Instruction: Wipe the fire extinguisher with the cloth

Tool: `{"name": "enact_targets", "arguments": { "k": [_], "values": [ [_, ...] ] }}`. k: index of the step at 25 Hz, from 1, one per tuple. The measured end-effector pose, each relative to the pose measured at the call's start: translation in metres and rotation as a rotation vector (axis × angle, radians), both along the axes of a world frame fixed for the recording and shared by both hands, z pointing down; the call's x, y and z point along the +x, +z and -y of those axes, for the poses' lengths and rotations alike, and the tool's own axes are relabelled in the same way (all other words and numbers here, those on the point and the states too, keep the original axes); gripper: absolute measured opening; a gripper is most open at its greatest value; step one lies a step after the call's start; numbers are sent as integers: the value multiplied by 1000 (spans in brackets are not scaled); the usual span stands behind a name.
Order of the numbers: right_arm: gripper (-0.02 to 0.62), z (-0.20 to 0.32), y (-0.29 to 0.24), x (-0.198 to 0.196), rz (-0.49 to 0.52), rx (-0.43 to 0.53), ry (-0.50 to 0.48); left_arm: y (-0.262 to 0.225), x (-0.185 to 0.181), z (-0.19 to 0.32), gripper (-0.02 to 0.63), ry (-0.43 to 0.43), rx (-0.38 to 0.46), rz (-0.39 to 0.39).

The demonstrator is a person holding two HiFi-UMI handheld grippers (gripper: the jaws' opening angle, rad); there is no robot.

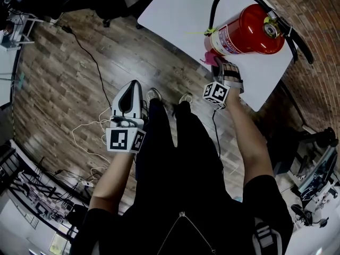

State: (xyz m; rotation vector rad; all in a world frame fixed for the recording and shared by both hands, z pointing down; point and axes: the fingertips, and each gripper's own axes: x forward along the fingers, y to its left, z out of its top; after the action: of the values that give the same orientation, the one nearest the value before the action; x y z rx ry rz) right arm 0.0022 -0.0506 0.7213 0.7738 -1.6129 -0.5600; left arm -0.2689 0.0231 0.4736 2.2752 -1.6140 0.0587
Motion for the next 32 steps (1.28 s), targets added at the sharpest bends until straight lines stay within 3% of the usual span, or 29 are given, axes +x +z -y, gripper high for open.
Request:
{"name": "enact_targets", "arguments": {
  "k": [13, 32],
  "values": [
    [101, 0, -72, 0, 33, 48, 38, -24, 13, 14, 31, 50, 32, -28],
    [102, -2, -160, 3, -1, 135, 30, -62, 39, 33, 31, 139, 86, -69]
  ]
}}
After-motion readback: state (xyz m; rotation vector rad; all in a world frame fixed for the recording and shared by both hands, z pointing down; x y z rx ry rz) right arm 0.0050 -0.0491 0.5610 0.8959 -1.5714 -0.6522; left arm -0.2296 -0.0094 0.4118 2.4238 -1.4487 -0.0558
